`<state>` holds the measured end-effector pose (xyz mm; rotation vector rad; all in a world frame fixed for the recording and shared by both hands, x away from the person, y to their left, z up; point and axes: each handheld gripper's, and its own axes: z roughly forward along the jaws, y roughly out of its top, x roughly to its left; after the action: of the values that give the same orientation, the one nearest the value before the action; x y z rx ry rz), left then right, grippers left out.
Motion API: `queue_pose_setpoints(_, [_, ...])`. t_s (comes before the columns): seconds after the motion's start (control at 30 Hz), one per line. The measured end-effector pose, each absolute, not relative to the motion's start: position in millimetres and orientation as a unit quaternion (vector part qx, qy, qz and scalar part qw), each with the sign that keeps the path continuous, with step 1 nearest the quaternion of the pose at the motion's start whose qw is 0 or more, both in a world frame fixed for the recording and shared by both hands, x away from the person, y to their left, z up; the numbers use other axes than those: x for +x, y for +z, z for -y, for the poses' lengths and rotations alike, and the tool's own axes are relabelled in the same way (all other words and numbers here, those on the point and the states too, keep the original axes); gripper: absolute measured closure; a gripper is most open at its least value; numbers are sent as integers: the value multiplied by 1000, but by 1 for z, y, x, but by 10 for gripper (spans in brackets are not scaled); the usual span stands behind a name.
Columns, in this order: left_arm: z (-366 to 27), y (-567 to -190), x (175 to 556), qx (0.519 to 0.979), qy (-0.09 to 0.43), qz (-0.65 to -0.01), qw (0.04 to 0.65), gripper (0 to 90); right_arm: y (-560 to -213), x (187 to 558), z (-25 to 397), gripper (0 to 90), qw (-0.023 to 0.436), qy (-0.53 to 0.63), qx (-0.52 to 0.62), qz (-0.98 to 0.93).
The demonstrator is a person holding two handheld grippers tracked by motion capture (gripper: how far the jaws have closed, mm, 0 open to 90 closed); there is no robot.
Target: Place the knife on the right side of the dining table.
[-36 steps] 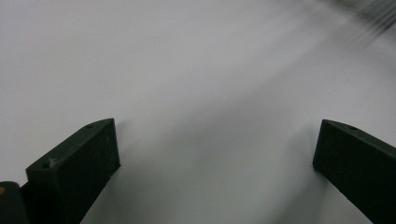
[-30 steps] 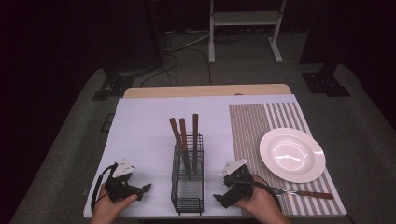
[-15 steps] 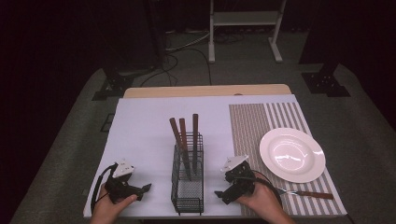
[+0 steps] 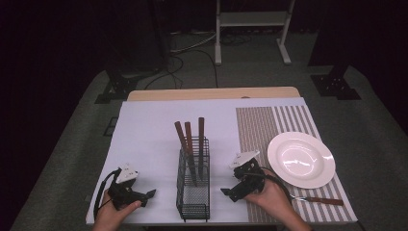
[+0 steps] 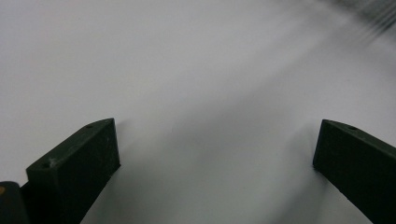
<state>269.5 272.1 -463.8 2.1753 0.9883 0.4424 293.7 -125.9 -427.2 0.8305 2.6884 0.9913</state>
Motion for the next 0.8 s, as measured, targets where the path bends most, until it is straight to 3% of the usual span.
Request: queue_pose_setpoints(0.8, [-272,-464,270,838,170,-382,350,0,-385,319,138,10,100,377,289,-874])
